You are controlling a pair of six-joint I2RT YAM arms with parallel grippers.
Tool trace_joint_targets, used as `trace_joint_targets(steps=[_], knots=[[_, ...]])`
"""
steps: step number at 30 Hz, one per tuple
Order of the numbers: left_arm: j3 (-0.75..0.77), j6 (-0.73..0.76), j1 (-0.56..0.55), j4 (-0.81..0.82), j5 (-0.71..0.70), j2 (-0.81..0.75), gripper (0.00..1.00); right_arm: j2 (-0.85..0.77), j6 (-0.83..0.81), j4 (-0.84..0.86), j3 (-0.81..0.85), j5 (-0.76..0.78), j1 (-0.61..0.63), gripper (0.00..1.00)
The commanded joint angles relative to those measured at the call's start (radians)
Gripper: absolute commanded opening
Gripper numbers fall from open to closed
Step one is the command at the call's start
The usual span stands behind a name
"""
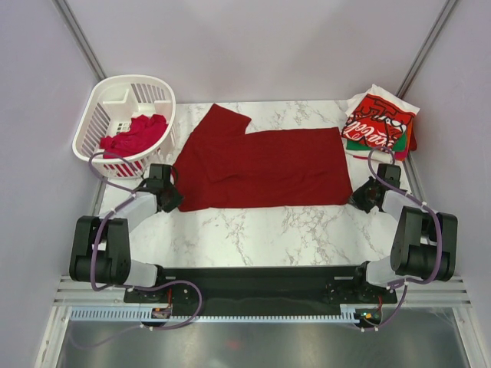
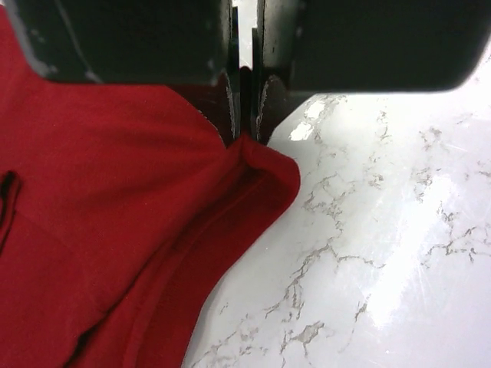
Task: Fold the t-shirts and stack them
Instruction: Fold the tshirt
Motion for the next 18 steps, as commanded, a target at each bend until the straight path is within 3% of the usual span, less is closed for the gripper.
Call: trace_joint_targets(steps=[1, 9, 18], knots=[[0.018, -0.010, 0.004, 0.042, -0.031, -0.034, 0.02, -0.025, 0.013, -0.039, -0.013, -0.002, -0.018, 0.00], [-0.080, -0.058, 0.006, -0.079, 0.078, -0.261, 0.02, -0.218, -0.028, -0.219, -0.029, 0.015, -0.169, 0.00], [-0.203, -0.105, 0.006, -0.217, 0.215, -0.504, 0.04, -0.406, -0.028, -0.325, -0.106, -0.010, -0.171, 0.00]])
